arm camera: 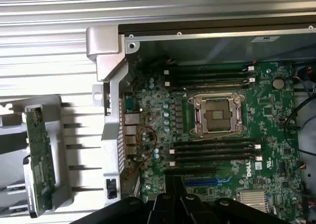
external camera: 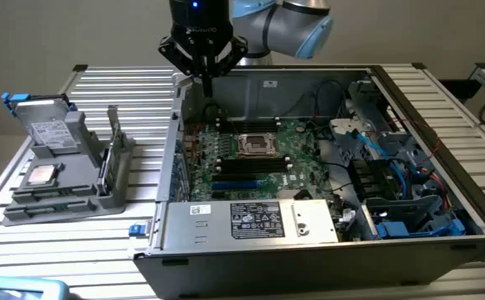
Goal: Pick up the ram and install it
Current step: 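Reach for the ram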
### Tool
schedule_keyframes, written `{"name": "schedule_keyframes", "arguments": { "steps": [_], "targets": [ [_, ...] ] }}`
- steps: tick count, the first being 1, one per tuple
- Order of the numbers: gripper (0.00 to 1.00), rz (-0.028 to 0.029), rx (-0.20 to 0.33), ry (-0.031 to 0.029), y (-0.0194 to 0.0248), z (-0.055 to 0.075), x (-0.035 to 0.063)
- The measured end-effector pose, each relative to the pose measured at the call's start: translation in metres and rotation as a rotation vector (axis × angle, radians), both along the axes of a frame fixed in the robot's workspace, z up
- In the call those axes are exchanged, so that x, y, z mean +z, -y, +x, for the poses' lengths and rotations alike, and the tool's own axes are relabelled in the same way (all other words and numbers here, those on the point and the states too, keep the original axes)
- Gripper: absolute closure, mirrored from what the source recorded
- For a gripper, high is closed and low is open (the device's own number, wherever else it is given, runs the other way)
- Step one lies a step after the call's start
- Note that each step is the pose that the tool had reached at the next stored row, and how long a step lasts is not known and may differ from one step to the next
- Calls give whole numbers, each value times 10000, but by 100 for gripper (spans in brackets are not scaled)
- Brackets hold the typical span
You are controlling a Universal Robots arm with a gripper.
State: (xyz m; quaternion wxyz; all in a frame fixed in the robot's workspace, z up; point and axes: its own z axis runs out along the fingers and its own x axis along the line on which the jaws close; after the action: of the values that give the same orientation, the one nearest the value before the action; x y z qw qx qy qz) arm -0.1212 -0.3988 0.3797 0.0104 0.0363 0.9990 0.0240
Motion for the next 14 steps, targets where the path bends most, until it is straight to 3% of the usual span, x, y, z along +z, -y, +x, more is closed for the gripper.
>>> {"name": "schedule_keyframes", "arguments": {
  "steps": [14],
  "targets": [
    [89,4,2,2,3,-2,-4]
  ]
}}
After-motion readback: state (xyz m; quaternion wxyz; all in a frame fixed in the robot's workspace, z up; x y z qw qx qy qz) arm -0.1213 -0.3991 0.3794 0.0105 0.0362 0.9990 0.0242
